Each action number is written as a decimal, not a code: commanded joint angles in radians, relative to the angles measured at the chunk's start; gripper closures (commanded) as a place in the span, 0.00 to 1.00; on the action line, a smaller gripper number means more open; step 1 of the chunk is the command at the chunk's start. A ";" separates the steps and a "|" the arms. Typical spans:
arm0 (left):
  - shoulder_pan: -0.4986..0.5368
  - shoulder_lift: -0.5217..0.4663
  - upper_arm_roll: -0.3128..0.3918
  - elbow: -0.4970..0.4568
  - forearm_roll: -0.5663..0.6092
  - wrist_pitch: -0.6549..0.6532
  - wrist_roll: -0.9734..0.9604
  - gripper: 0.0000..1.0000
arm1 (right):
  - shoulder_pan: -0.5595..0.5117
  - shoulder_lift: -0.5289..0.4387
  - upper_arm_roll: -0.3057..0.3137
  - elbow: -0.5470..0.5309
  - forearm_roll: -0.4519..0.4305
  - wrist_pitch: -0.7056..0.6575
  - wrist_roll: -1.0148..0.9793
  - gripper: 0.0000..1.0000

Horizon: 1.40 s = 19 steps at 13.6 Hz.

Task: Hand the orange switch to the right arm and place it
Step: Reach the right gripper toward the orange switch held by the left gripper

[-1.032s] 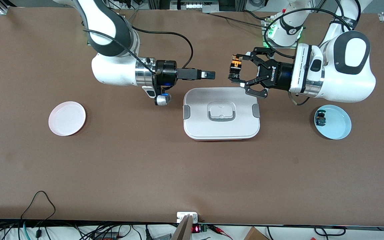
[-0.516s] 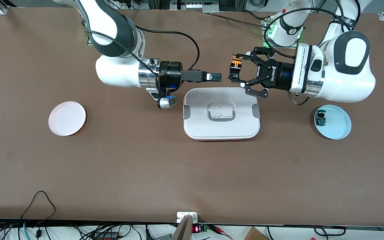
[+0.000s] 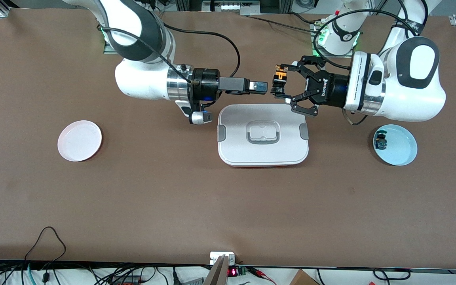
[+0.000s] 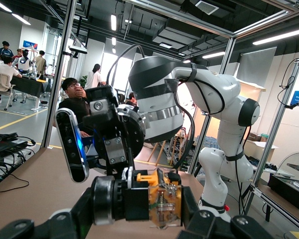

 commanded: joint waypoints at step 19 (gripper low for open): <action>0.005 -0.025 -0.005 -0.031 -0.035 0.012 0.009 0.98 | 0.045 0.009 0.034 0.043 0.025 0.148 -0.130 0.29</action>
